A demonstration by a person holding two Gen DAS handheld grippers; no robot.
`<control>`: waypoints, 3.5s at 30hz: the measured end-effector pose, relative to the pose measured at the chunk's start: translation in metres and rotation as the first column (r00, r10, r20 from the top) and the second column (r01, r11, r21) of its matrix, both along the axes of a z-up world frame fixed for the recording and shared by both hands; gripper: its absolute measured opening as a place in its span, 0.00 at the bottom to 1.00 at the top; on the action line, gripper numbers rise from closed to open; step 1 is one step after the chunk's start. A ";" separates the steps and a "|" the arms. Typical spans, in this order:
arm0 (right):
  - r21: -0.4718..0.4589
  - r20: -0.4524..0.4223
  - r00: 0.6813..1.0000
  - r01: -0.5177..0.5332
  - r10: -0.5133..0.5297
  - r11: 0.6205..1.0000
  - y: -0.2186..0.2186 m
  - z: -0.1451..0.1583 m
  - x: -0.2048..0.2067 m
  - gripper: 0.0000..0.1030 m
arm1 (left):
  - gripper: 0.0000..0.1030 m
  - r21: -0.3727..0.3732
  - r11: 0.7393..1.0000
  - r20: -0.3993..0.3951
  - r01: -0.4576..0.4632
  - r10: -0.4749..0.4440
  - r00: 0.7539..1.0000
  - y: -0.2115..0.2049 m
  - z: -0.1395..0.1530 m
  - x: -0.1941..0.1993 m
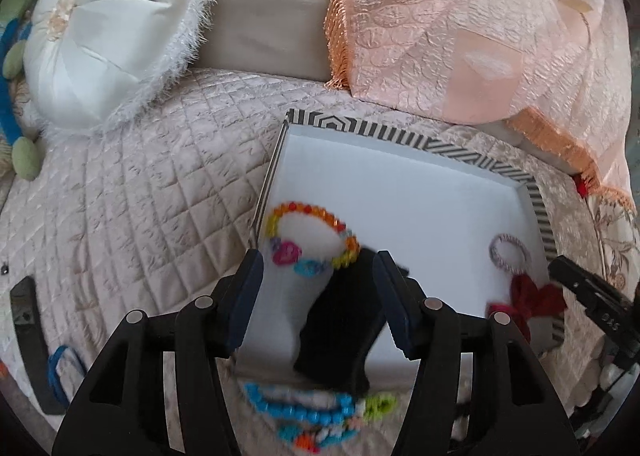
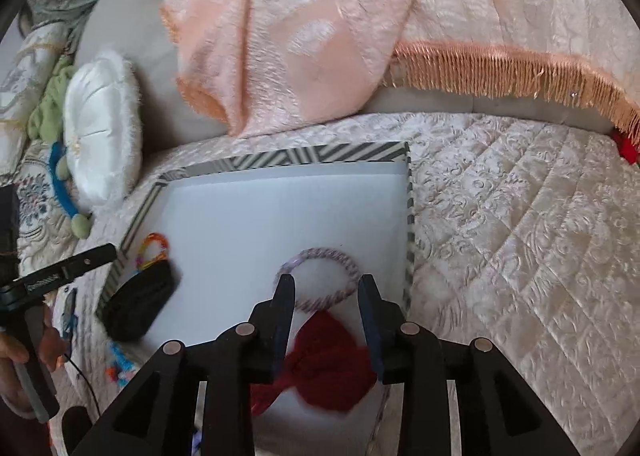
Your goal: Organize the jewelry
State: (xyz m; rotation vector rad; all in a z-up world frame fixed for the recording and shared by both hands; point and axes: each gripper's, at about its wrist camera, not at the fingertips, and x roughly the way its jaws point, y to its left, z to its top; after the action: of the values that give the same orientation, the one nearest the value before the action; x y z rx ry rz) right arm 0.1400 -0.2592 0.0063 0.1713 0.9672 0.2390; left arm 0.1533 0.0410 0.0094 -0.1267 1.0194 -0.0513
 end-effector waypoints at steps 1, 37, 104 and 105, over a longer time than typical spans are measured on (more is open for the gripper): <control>-0.010 0.016 1.000 -0.009 0.009 1.000 0.002 0.005 -0.009 0.30 | 0.55 0.010 1.000 0.007 -0.002 0.001 1.000 -0.001 0.002 -0.006; -0.109 0.244 0.966 -0.058 0.083 0.992 0.079 0.084 -0.212 0.53 | 0.55 0.087 0.996 0.241 -0.018 -0.004 0.971 -0.028 0.059 -0.213; -0.067 0.116 0.993 -0.003 0.011 0.998 0.038 0.040 -0.181 0.56 | 0.58 -0.157 0.984 0.033 -0.083 0.089 0.995 0.032 0.020 -0.170; -0.070 0.109 0.994 -0.009 0.017 0.998 0.038 0.037 -0.178 0.56 | 0.58 -0.162 0.982 0.020 -0.093 0.098 0.995 0.036 0.016 -0.166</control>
State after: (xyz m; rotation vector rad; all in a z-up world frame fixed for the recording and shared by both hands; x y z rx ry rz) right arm -0.0379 -0.2209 0.0431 0.0874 0.8661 0.2243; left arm -0.0128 0.0769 0.0259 -0.3217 0.9793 -0.0477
